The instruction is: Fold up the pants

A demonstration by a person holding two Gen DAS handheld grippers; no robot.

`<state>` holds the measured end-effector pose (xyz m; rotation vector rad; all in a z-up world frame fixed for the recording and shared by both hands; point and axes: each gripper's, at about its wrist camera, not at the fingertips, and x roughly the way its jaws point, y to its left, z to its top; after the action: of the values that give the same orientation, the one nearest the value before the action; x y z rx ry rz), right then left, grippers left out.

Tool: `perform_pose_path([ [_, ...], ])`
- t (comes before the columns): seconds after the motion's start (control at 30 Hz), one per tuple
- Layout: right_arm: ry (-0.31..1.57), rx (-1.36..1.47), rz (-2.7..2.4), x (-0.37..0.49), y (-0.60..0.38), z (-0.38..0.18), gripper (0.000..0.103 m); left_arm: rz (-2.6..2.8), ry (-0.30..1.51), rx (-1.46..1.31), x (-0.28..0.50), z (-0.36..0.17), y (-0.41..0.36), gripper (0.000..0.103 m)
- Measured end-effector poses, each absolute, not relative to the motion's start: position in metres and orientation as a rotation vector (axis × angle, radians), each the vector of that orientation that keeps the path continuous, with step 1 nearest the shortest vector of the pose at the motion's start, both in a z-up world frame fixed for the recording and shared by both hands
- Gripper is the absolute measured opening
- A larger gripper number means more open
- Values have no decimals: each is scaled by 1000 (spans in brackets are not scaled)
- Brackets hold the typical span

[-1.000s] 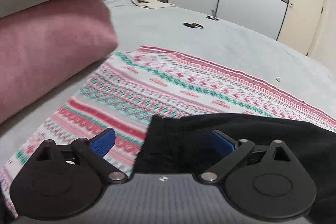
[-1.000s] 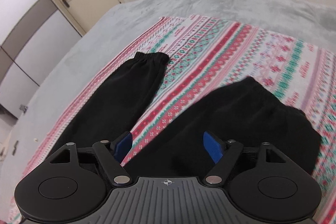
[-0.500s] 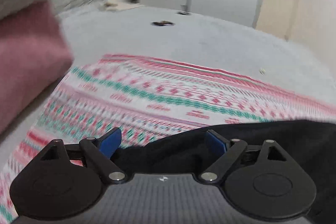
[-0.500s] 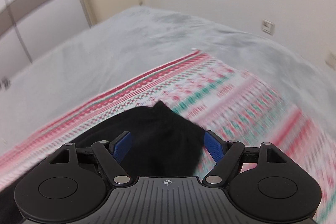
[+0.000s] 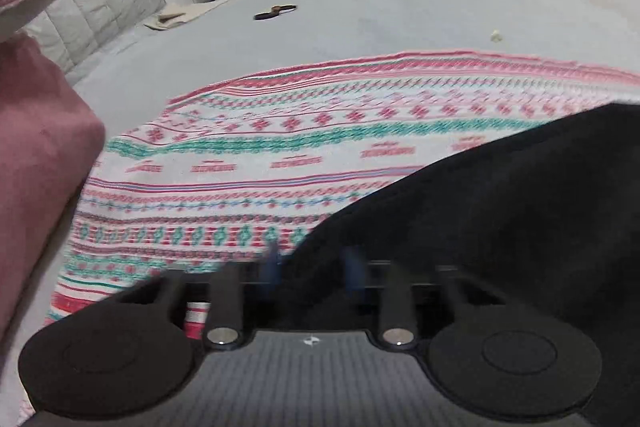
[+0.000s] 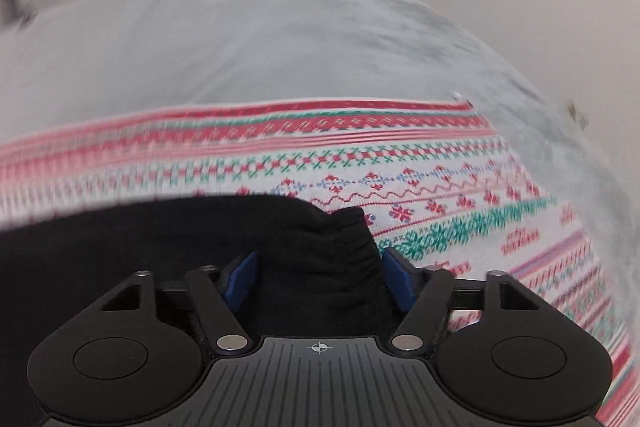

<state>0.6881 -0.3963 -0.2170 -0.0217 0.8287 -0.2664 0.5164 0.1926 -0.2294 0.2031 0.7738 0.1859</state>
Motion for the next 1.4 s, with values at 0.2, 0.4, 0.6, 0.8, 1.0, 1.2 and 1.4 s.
perform_pose_path([
  [0.2, 806, -89, -311, 683, -401, -189, 12, 245, 732, 150, 517, -217, 194, 38],
  [0.4, 675, -69, -398, 677, -408, -157, 11, 264, 710, 117, 518, -215, 199, 38],
  [0.6, 796, -92, -416, 671, -401, -194, 11, 279, 692, 79, 514, -208, 201, 38],
  [0.8, 716, -37, -370, 642, -410, -122, 11, 221, 619, 54, 482, -154, 203, 38],
  [1.0, 274, -50, -172, 518, -393, -15, 11, 103, 543, 178, 367, -99, 211, 38],
  [1.2, 478, 20, -87, 386, -464, -124, 19, -80, 909, 443, 282, -167, 184, 42],
  [1.4, 657, 138, -316, 295, -483, -226, 63, -76, 962, 288, 236, -155, 204, 62],
])
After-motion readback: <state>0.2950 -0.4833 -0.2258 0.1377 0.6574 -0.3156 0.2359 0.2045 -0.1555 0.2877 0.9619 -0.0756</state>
